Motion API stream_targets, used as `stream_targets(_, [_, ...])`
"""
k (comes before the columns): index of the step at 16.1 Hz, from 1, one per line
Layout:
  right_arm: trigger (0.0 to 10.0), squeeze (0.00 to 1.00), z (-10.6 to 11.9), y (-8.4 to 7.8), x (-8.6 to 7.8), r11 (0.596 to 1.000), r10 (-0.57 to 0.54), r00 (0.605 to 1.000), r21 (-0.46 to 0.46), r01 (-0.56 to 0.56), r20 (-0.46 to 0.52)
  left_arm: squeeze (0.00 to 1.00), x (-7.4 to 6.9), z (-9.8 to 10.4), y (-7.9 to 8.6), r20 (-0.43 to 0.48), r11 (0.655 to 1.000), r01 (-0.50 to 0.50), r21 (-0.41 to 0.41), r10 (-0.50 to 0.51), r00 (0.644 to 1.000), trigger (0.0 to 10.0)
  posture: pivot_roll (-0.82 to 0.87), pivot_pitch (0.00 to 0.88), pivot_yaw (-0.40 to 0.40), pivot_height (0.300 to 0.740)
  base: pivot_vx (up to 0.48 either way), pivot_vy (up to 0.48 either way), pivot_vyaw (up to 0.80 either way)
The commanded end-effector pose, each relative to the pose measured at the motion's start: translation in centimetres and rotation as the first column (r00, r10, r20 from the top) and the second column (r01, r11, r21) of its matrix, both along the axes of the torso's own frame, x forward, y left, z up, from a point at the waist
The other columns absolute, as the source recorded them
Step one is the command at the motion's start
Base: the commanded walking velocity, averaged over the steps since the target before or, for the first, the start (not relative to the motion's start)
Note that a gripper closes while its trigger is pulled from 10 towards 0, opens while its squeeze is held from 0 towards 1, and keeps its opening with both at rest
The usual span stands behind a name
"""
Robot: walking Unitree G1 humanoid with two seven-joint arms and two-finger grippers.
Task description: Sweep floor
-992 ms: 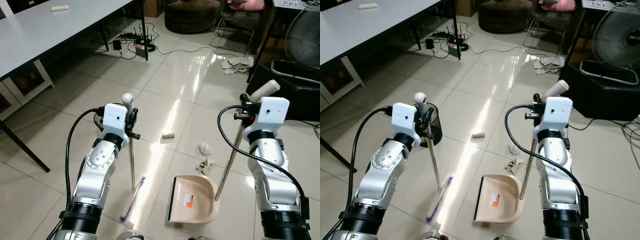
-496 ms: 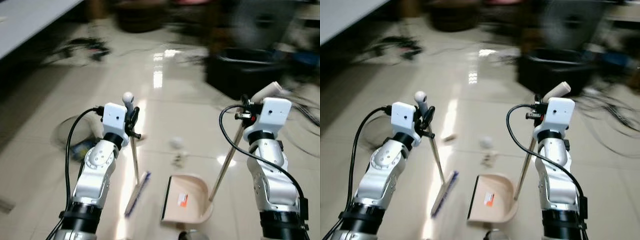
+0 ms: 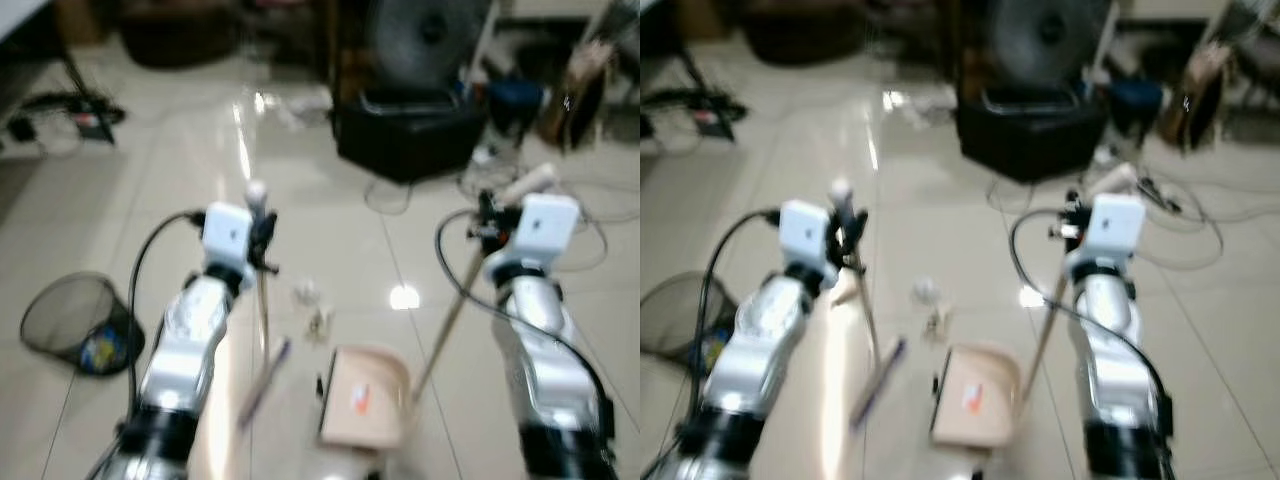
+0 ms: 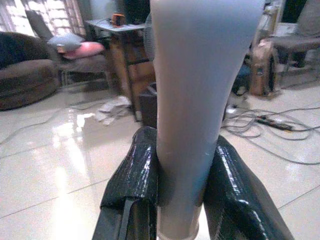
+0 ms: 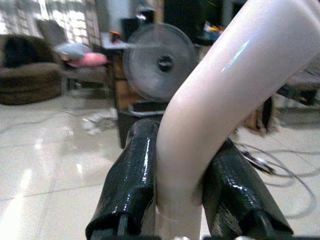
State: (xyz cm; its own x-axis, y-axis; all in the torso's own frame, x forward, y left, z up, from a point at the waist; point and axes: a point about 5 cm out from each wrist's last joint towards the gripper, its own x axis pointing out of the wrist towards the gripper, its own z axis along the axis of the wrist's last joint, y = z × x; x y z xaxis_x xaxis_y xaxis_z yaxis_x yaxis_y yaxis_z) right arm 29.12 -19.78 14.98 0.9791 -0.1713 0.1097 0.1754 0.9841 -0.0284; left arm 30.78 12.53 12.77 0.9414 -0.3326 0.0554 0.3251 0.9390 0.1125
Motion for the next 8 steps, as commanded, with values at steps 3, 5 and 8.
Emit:
stream_targets(3, [10.0,0.0,1.42,0.85,0.24,0.999,0.033,0.998,-0.021,-0.031,0.056,0.0,0.01,0.71,0.5,0.035,1.0,-0.011,-0.011,0.012,0.999,10.0,-0.05,0.054,0.02,0.74,0.303,0.0,0.0])
stream_targets(5, [10.0,0.0,1.48,0.78,0.31,0.999,0.034,0.998,-0.023,-0.032,0.057,0.0,0.06,0.69,0.51,0.034,1.0,-0.016,-0.012,0.017,0.999,10.0,-0.05,0.057,0.02,0.74,0.287,0.0,0.0])
stream_targets(8, [10.0,0.0,1.52,0.67,0.37,0.999,0.032,0.998,-0.029,-0.03,0.058,0.0,0.08,0.75,0.52,0.035,1.0,-0.016,-0.014,0.017,0.999,10.0,-0.05,0.061,0.021,0.74,0.285,0.0,0.0])
